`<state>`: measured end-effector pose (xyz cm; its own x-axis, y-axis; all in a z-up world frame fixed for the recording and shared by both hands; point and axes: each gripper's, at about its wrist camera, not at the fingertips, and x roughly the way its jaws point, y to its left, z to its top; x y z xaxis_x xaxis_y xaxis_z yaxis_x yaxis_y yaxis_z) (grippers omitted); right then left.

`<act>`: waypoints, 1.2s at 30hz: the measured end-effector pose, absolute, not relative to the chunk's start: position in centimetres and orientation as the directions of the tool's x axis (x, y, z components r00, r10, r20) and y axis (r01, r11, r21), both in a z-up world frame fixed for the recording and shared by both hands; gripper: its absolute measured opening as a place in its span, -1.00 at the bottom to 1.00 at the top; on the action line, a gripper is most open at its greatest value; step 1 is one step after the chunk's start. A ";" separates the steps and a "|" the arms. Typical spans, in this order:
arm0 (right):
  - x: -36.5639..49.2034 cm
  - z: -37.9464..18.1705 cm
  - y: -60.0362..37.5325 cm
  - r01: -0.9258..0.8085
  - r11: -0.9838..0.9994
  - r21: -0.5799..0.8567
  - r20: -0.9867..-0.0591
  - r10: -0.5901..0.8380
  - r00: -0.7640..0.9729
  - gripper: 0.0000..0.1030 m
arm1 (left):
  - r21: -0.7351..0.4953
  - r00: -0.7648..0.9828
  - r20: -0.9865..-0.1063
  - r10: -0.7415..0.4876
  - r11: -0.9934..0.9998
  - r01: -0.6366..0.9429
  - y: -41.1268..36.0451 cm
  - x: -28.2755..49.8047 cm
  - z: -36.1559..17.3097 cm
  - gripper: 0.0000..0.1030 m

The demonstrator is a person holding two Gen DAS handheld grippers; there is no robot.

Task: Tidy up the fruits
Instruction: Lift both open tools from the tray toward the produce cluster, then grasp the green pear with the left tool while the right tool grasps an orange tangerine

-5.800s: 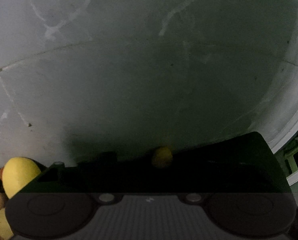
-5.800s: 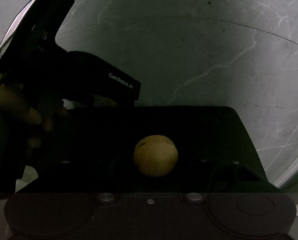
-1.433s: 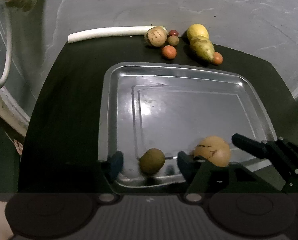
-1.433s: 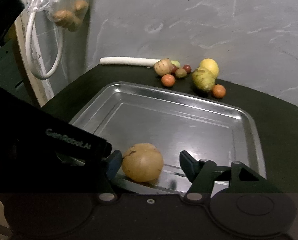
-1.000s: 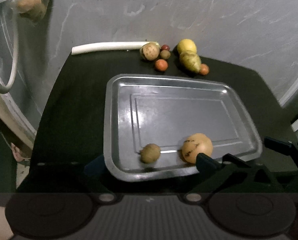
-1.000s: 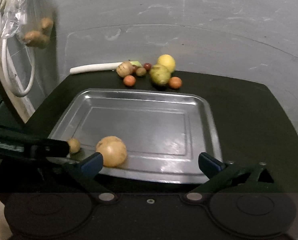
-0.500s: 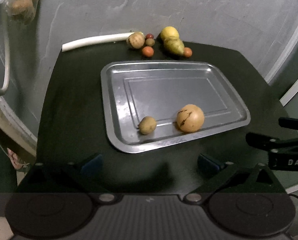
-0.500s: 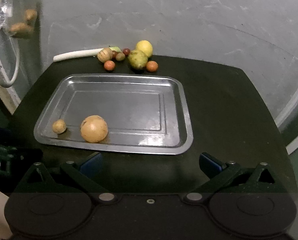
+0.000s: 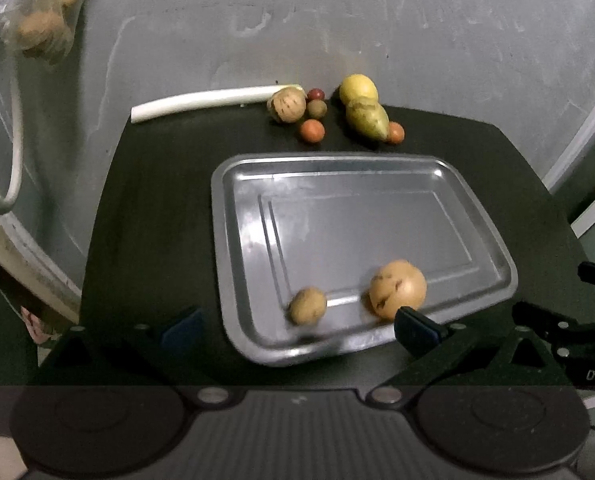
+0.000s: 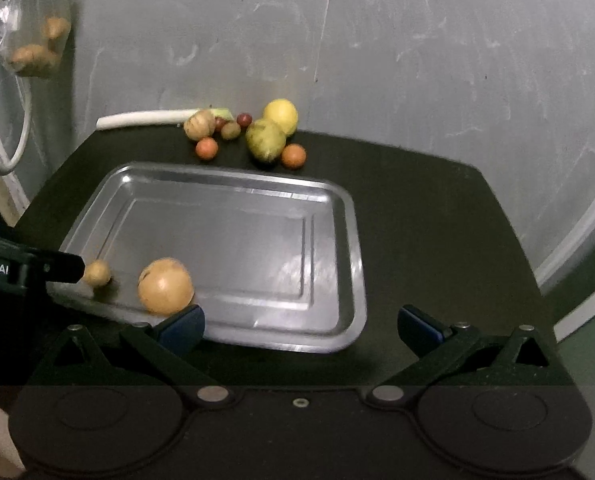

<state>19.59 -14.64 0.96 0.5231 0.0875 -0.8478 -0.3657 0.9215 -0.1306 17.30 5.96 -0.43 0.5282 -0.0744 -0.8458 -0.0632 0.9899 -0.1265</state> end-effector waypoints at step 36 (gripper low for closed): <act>37.7 -7.1 -15.6 -0.644 0.758 -0.105 -0.798 0.323 0.509 0.98 | -0.159 0.571 -0.821 -0.019 0.967 -0.197 0.0 37.9 -2.0 0.99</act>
